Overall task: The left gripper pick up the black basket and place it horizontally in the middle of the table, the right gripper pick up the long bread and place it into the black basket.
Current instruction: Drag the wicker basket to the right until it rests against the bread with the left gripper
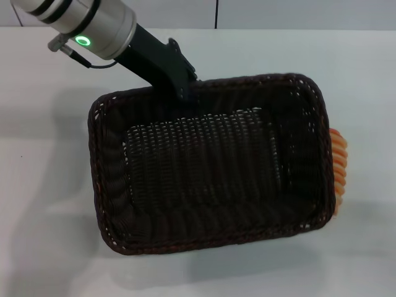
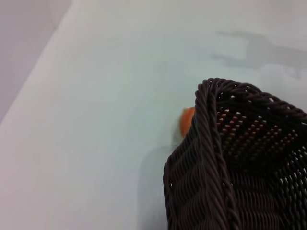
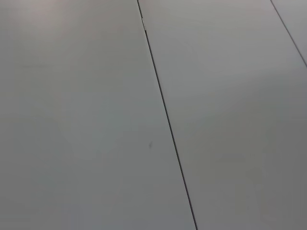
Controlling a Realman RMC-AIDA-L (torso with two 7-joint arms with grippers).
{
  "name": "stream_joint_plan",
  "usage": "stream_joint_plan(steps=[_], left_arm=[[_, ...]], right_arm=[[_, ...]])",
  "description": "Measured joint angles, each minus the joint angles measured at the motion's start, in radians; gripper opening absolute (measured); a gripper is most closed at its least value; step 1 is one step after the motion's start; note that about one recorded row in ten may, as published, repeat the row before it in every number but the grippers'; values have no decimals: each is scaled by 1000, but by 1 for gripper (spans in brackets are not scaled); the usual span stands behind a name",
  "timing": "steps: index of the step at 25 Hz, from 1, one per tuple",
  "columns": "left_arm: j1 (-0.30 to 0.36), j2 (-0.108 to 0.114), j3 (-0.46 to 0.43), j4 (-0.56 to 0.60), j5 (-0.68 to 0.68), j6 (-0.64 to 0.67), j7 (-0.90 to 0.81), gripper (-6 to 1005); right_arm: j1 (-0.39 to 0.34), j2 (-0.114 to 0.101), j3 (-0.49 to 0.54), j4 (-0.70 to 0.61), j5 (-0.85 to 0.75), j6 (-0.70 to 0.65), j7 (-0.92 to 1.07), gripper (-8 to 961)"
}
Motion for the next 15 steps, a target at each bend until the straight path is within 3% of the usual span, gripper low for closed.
stream_joint_plan(steps=[8,15], left_arm=[[-55,15,4,94,5,-2,72,233],[-47,-7,30,90,33,44,117,272]], right_arm=[[-1,0,-7,0,1,0,0,814],[-2,0,-12,-2,5,1,0,815]])
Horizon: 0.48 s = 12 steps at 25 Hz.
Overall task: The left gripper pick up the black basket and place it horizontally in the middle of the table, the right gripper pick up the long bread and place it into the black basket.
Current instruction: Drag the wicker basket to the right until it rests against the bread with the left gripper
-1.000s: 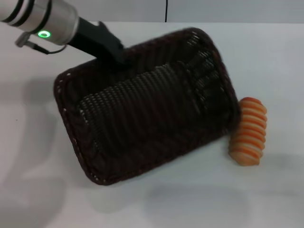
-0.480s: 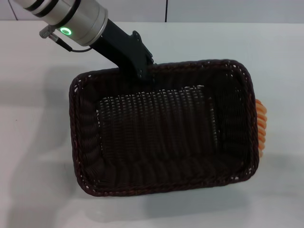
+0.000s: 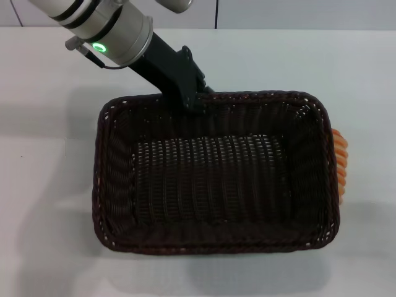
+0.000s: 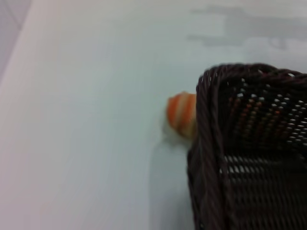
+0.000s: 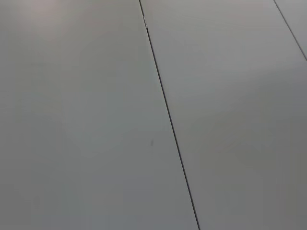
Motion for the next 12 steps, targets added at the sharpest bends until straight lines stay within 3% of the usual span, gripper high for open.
stream_joint_plan(steps=[4,8,10,11,12], left_arm=[[8,-3,4,-10,-4,45,-4,295],[24,-5,5,-38,-6,89,0,390],[74,-11,24,-105,-19,175,6,438],[149,-13,90,-189,-47,312,4,462],[149,-13,90,-189,-47,312,4,485]], right_arm=[[-1,0,-1,-2,0,6,0,814],[-2,0,-1,-3,0,8,0,815],[-2,0,-1,-3,1,8,0,815],[-1,0,-1,-3,1,10,0,815],[-1,0,-1,-3,1,10,0,815]])
